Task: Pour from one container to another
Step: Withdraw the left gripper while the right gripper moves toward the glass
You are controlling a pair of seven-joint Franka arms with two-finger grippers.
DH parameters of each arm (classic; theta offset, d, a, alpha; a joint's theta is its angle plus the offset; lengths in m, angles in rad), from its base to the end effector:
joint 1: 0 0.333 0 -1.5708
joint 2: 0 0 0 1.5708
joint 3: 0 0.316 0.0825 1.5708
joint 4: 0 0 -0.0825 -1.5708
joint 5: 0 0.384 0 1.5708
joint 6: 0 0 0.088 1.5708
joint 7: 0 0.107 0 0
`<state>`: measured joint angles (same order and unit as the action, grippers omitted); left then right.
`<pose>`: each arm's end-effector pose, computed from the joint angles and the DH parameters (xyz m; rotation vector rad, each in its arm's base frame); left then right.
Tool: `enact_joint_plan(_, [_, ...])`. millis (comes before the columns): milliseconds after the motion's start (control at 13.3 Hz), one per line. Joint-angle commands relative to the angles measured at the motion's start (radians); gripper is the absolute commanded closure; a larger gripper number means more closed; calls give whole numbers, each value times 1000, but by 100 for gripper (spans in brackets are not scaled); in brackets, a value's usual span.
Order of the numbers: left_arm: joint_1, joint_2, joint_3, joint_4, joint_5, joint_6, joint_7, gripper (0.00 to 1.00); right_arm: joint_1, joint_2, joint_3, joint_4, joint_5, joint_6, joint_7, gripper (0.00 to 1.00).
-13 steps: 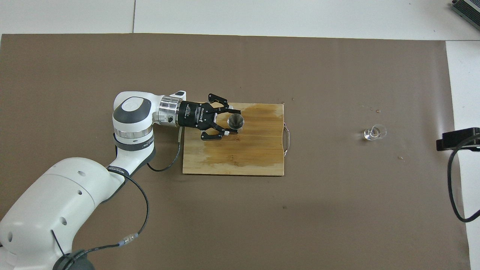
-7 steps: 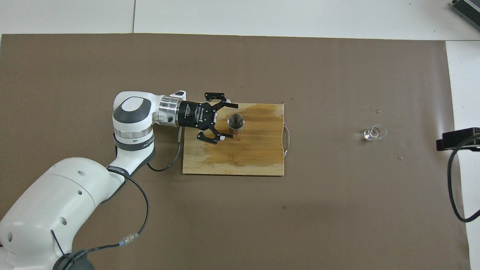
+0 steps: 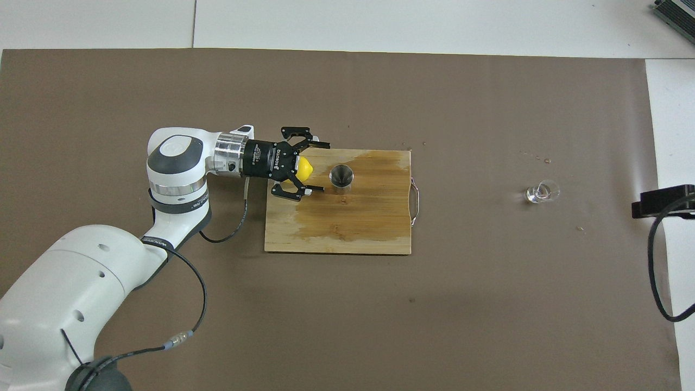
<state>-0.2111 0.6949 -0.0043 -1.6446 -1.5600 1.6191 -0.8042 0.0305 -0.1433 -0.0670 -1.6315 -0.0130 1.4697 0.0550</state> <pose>0.6281 -0.2420 0.2500 1.3763 1.1417 -1.3257 0.4980 -0.0225 0.6627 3.1346 -0.1442 -0.0295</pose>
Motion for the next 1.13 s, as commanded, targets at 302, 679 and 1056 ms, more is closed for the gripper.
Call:
enact_joint_plan(302, [208, -1, -13, 191, 248, -102, -70, 0, -11, -4, 6, -2, 21, -20, 16, 0])
enact_joint_plan(679, [288, -63, -5, 344, 552, -203, -34, 0, -3, -2, 15, -1, 22, -9, -15, 0])
enact_joint_plan(1056, [283, -230, 1, 370, 978, -220, 349, 0, -102, -22, -27, -161, 135, 220, -552, 0])
